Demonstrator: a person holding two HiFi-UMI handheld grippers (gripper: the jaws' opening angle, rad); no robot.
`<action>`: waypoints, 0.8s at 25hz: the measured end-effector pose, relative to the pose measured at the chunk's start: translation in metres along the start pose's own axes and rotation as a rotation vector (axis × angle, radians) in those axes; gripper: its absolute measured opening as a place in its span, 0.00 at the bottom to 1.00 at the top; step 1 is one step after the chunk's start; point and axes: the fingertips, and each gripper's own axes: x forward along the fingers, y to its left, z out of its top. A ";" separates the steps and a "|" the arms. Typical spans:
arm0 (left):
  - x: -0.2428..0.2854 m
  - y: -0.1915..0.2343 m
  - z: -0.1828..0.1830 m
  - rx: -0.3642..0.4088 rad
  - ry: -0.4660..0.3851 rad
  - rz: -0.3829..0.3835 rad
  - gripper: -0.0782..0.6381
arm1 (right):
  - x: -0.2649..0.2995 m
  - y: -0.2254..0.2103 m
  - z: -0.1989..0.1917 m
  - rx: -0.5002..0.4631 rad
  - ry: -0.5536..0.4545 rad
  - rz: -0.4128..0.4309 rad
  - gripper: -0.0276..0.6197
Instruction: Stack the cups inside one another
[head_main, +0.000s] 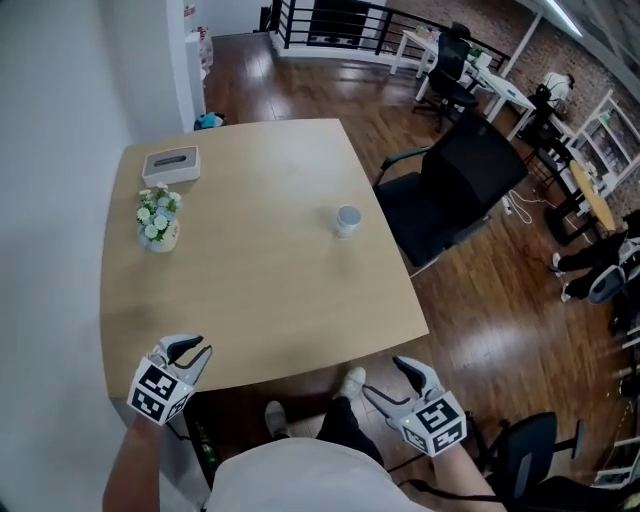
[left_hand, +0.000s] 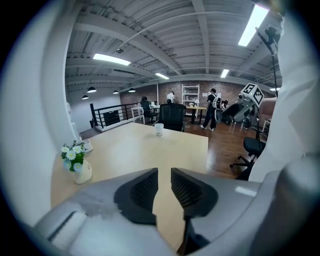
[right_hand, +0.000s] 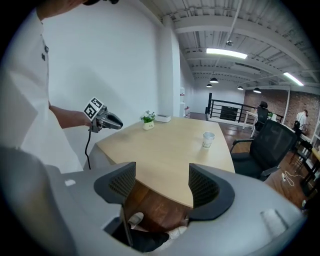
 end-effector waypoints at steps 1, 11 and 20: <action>-0.001 -0.001 -0.005 -0.015 -0.005 0.001 0.23 | -0.001 0.004 -0.002 -0.010 0.010 -0.003 0.55; 0.009 -0.027 -0.001 -0.029 -0.085 -0.078 0.24 | -0.009 0.021 -0.010 -0.017 0.035 -0.024 0.55; 0.027 -0.041 0.015 -0.016 -0.105 -0.116 0.24 | -0.002 0.008 -0.001 -0.039 0.034 -0.008 0.55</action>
